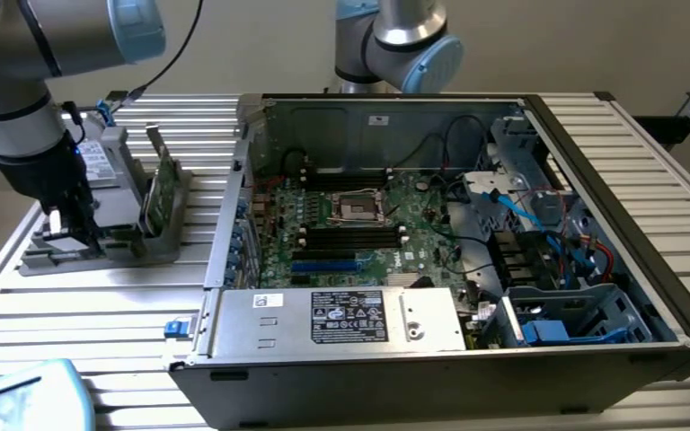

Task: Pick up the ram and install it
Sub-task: 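Pick up the ram and move it above insertion slot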

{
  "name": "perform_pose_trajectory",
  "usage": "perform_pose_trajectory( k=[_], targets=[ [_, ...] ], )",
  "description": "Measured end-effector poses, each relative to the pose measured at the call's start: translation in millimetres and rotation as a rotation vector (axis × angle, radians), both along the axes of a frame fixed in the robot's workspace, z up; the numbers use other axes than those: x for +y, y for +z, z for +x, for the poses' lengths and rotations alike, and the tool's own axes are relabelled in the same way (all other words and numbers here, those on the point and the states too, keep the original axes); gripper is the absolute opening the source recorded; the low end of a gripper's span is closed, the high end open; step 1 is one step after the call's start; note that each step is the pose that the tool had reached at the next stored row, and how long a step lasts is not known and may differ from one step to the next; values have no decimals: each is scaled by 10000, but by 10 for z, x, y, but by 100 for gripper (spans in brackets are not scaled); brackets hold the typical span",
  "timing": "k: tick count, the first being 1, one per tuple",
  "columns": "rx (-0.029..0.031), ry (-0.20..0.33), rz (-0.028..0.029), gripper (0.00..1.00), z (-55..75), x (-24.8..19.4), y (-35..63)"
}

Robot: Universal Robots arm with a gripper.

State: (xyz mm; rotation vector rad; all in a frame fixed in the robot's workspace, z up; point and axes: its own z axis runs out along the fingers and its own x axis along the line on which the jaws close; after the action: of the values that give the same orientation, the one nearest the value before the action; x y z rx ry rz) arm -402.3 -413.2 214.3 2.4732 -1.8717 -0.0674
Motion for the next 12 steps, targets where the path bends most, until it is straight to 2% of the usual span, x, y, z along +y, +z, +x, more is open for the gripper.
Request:
perform_pose_trajectory(
  k=[3,6,8,12],
  targets=[
    [55,-75,19,37,-6,5,-9],
    [195,-192,31,37,-9,7,-19],
    [219,-271,31,37,-13,8,-37],
    [222,-349,32,37,-13,9,-110]
  ],
)
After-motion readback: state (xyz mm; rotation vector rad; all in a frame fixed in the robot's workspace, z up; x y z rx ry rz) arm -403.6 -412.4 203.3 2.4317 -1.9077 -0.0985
